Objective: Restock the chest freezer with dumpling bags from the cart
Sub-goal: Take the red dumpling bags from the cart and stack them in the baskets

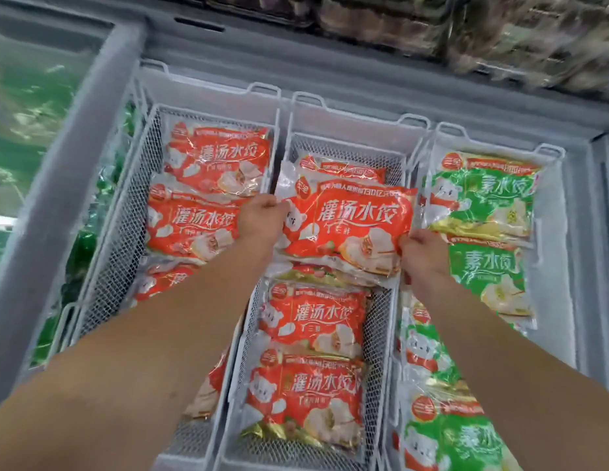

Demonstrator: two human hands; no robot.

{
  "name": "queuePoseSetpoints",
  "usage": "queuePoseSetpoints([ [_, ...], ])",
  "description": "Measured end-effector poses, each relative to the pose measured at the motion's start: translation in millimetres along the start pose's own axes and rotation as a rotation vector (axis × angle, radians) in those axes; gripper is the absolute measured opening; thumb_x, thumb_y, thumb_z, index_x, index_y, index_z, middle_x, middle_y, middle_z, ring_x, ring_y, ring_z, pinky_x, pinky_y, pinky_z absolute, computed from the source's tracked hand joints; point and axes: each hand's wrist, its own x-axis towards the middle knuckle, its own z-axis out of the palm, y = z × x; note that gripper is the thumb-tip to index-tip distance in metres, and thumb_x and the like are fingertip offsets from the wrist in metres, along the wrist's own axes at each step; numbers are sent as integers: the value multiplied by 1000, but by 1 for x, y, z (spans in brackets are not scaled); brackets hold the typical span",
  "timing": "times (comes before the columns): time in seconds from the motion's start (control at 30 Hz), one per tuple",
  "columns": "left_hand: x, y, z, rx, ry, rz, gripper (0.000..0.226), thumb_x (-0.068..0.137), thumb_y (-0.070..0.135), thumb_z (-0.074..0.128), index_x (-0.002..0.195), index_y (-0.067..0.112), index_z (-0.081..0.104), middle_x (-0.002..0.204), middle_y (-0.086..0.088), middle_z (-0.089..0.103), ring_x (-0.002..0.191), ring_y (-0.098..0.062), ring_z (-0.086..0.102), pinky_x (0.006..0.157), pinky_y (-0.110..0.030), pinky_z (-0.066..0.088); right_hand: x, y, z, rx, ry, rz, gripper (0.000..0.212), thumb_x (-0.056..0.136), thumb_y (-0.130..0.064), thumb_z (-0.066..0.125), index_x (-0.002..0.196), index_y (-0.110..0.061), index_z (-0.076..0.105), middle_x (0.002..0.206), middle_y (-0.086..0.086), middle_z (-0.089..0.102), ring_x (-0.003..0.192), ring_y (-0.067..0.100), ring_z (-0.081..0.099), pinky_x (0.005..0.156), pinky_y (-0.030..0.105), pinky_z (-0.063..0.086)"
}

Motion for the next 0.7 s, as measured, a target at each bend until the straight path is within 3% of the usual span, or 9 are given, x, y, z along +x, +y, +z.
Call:
queuePoseSetpoints([
  [0.07,21,18,14,35,6,61,3,88,15,70,87,12,69,81,-3,65,80,-21,60,68,-23,48,25,-20,5,-64,28,-59,14,90,-14,56,86,-9,68,87,10,71,81,29,65,77,39,54],
  [0.13,39,30,24,215,-3,174,26,90,16,65,115,8,67,99,-3,68,94,-22,63,78,-23,49,41,-38,7,-185,45,-119,23,90,-19,58,111,-11,65,108,8,68,102,27,62,94,39,50],
  [0.2,51,35,33,458,-2,376,40,90,13,63,129,5,58,119,-9,65,108,-26,60,86,-22,42,49,-47,13,-271,43,-252,44,87,-21,65,128,-9,54,122,8,60,115,26,55,100,36,43],
  [0.3,68,12,50,809,-261,583,51,88,15,60,138,9,51,136,-14,56,126,-31,54,104,-35,44,54,-42,32,-518,-155,-411,52,87,-15,64,138,-10,50,138,15,51,129,31,48,104,32,38],
  [0.4,75,-19,60,1149,-538,548,68,90,21,59,151,9,33,149,-16,40,137,-35,41,111,-44,38,59,-29,55,-720,-428,-359,68,92,-11,61,153,-12,31,156,13,34,143,30,33,115,31,28],
  [0.47,78,-28,62,1209,-549,568,76,91,24,58,155,9,21,156,-18,28,142,-38,31,116,-47,31,62,-26,64,-757,-478,-332,72,91,-11,61,154,-14,28,155,11,34,141,31,36,116,38,31],
  [0.57,80,-28,63,1227,-570,557,79,95,25,54,158,12,8,164,-18,9,151,-37,11,123,-45,15,64,-25,71,-718,-493,-321,68,88,-12,64,148,-17,33,144,10,45,127,32,50,105,48,46],
  [0.7,80,-29,62,1226,-582,519,84,96,26,56,158,16,1,166,-14,-3,152,-36,-2,125,-46,8,62,-21,69,-791,-490,-368,80,85,-21,68,153,-21,25,158,7,30,144,34,31,117,51,32],
])
